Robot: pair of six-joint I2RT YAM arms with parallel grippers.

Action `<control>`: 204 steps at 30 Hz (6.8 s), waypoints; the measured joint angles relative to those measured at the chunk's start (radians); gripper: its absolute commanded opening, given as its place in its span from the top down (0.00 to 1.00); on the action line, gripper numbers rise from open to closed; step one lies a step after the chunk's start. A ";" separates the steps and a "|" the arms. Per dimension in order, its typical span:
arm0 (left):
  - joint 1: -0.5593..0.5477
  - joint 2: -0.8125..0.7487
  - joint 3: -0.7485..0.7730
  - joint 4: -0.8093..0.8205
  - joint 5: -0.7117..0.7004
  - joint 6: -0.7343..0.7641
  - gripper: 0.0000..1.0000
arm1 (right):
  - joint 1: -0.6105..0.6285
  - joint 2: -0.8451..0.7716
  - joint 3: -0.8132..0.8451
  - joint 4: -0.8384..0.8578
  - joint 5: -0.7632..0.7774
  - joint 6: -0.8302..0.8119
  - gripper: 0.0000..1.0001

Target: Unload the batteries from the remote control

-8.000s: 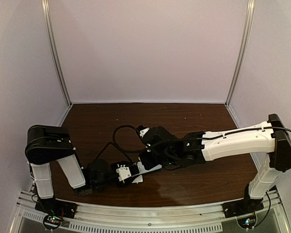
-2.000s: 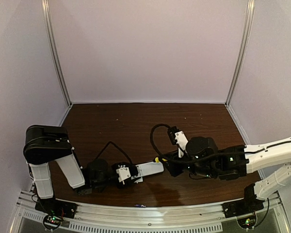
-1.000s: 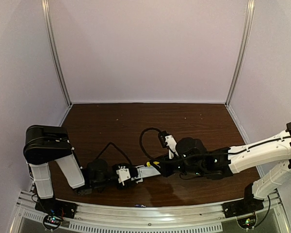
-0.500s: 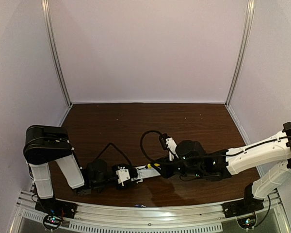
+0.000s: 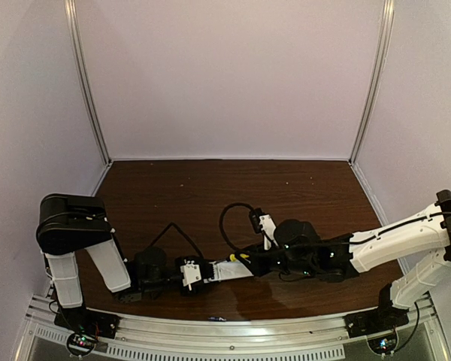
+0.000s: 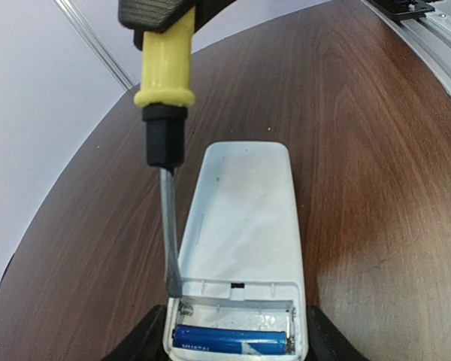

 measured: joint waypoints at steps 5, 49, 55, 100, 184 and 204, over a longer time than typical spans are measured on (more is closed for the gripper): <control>0.000 0.004 0.000 0.003 0.032 0.012 1.00 | 0.000 0.006 -0.001 0.009 -0.004 0.007 1.00; 0.001 0.013 0.000 0.018 0.040 0.018 1.00 | 0.064 0.048 0.009 -0.001 0.037 0.097 1.00; 0.001 0.013 0.000 0.018 0.039 0.018 1.00 | 0.064 0.056 0.028 -0.011 0.060 0.097 1.00; 0.001 0.013 -0.001 0.018 0.039 0.006 1.00 | 0.070 0.082 -0.031 0.112 0.097 0.025 1.00; 0.018 0.012 -0.019 0.026 0.020 -0.059 1.00 | 0.002 0.158 -0.029 0.230 -0.044 -0.126 1.00; 0.011 0.012 -0.018 0.027 0.050 -0.030 1.00 | -0.018 0.106 0.071 -0.044 -0.097 0.002 1.00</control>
